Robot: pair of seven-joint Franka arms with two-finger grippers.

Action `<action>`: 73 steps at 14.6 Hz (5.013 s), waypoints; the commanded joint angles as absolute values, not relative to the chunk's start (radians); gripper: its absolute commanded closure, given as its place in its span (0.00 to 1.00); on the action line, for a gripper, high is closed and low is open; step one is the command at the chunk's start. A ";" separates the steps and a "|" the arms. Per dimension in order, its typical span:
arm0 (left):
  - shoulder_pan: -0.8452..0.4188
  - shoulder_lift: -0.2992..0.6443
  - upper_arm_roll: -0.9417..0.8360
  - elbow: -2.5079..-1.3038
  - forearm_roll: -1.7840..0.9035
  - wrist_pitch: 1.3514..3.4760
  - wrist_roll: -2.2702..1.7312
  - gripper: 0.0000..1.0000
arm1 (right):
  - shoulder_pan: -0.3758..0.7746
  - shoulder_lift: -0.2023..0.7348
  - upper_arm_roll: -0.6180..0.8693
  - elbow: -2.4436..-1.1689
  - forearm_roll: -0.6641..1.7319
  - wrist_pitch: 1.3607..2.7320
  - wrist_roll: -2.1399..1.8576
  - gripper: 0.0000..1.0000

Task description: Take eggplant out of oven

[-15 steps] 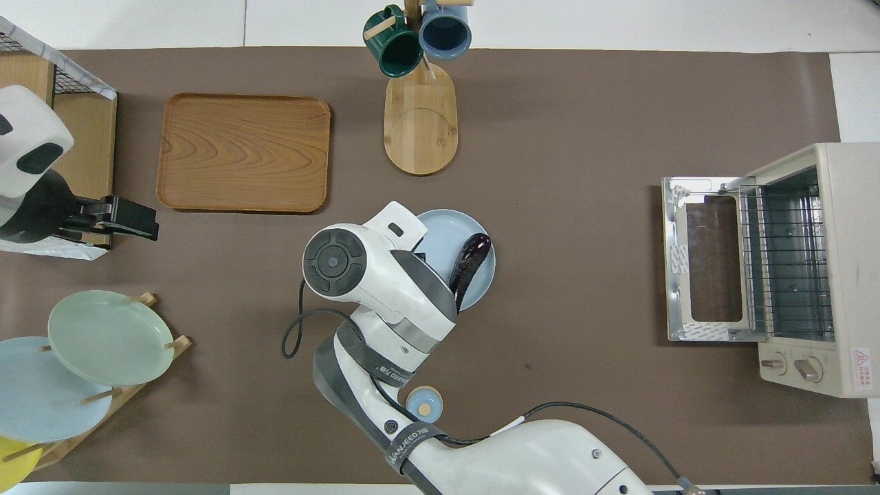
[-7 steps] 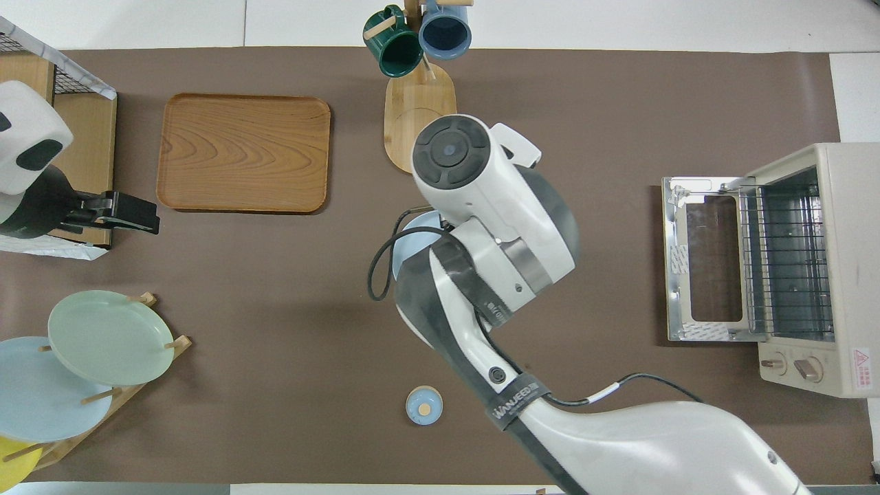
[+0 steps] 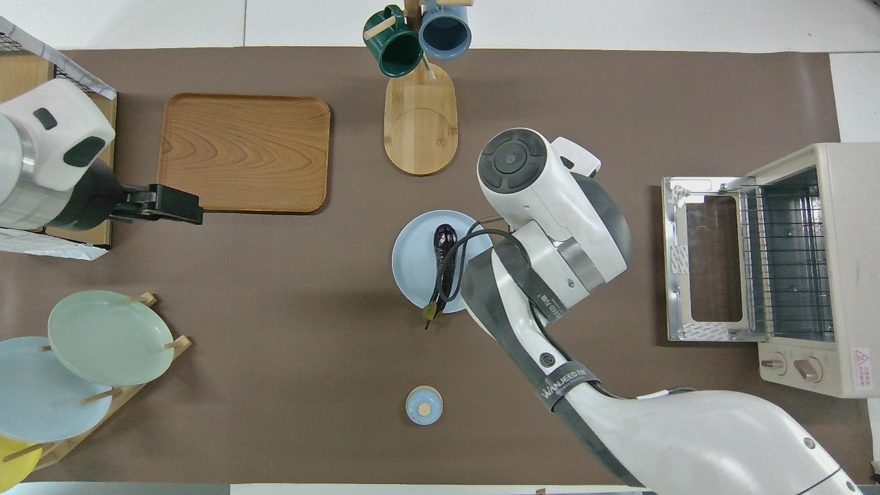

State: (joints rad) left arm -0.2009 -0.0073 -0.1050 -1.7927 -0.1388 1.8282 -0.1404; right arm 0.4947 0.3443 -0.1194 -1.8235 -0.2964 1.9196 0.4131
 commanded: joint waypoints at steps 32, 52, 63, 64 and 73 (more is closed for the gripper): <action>-0.655 0.422 -0.091 -1.826 -0.156 2.306 -0.534 1.00 | 0.080 -0.018 -0.104 -1.962 -0.352 1.827 -0.224 1.00; -0.057 0.655 -0.087 -1.394 0.015 2.164 -0.138 1.00 | 0.101 0.002 -0.109 -1.684 -0.041 1.566 -0.140 0.00; -0.057 0.620 -0.087 -1.480 0.014 2.189 -0.098 0.55 | 0.094 -0.011 -0.112 -1.683 -0.005 1.601 -0.135 0.00; -0.063 0.617 -0.086 -1.477 0.017 2.178 -0.098 0.29 | 0.094 -0.012 -0.112 -1.683 -0.003 1.598 -0.137 0.00; -0.067 0.494 -0.081 -1.477 0.018 2.028 -0.109 0.00 | 0.094 -0.015 -0.112 -1.684 -0.005 1.600 -0.137 0.00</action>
State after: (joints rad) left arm -0.0614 0.5899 -0.0842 -1.4291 -0.0049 2.0916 -0.1039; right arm 0.0985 -0.0139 -0.1106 -1.6891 -0.0257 1.5931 -0.1461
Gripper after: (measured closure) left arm 0.000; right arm 0.000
